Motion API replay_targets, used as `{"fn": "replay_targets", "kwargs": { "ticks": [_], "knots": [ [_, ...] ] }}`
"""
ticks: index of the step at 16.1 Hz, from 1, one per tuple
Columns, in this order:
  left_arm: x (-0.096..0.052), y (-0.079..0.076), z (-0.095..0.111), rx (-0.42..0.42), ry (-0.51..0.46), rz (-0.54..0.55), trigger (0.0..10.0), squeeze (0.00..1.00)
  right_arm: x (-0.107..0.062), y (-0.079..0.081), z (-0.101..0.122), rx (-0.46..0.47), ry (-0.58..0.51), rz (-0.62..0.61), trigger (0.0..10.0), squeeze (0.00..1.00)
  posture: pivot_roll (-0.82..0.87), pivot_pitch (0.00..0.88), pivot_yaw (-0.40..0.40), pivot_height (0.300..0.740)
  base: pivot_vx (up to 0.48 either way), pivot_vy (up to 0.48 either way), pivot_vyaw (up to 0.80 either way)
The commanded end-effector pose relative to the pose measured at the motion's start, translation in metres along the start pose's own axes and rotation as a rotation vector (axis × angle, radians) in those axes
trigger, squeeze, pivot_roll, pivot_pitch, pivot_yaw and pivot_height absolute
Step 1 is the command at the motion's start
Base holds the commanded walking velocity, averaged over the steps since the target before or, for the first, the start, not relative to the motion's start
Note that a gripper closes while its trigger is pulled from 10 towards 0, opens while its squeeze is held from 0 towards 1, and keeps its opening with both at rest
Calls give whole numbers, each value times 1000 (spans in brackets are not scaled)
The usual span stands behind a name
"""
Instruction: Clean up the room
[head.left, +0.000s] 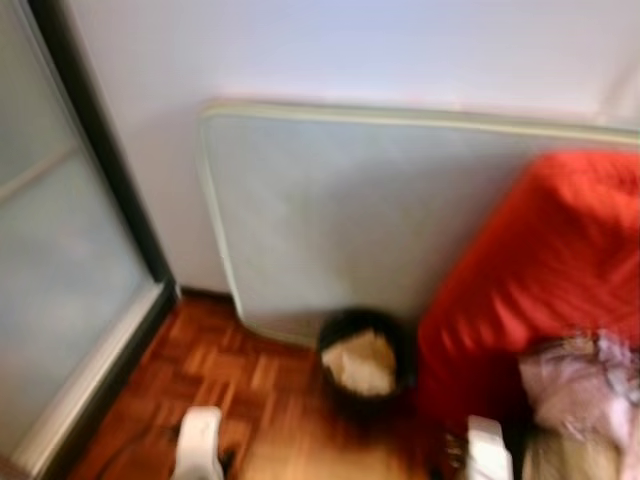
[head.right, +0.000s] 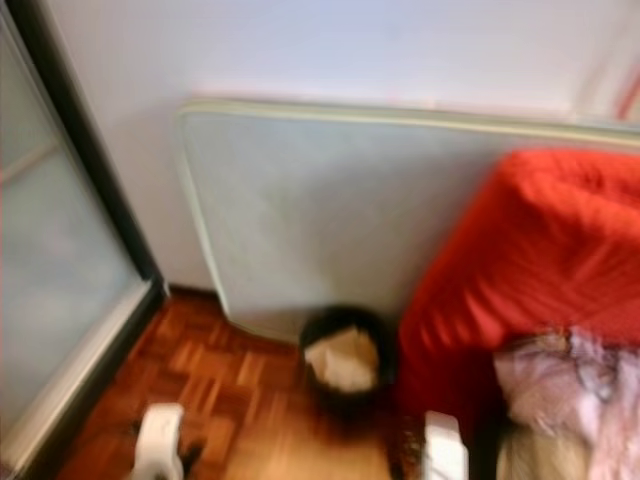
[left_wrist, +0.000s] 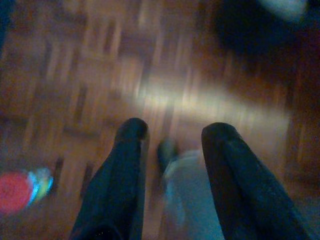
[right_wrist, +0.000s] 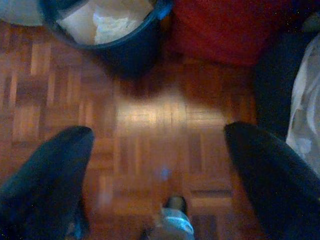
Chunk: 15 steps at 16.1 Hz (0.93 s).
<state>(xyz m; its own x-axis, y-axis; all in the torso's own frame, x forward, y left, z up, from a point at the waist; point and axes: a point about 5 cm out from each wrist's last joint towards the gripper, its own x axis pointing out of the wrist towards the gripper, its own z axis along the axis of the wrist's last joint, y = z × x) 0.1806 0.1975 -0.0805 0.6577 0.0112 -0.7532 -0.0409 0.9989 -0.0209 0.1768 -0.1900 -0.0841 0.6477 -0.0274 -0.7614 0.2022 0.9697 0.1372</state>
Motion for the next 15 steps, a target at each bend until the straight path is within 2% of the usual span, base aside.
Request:
{"fn": "replay_targets", "kwargs": {
  "ticks": [1,6,8,11,13,15],
  "knots": [
    [3,-2,10,11,-24,-6,10000,0,-3,-5,-9,5,29,-16,10000,0,42,0,0,740,0,0,-756],
    [3,-1,10,16,-23,-6,10000,0,-3,-3,-10,1,33,-6,10000,0,42,0,2,740,0,0,-746],
    [3,-3,10,61,-16,-13,10000,0,-3,-3,-10,-2,34,-3,10000,0,42,0,1,740,0,-186,-741],
    [3,-1,9,46,-12,-4,10000,0,-3,-2,-10,-5,34,-1,10000,0,43,2,3,740,0,-109,-733],
    [3,-1,11,91,-15,-4,10000,0,-2,-1,-10,-4,37,2,10000,0,41,2,6,740,0,0,-716],
    [4,-2,13,57,-21,-2,10000,0,-3,-1,-11,-2,38,1,10000,0,38,4,7,740,0,-236,-712]
  ]
}}
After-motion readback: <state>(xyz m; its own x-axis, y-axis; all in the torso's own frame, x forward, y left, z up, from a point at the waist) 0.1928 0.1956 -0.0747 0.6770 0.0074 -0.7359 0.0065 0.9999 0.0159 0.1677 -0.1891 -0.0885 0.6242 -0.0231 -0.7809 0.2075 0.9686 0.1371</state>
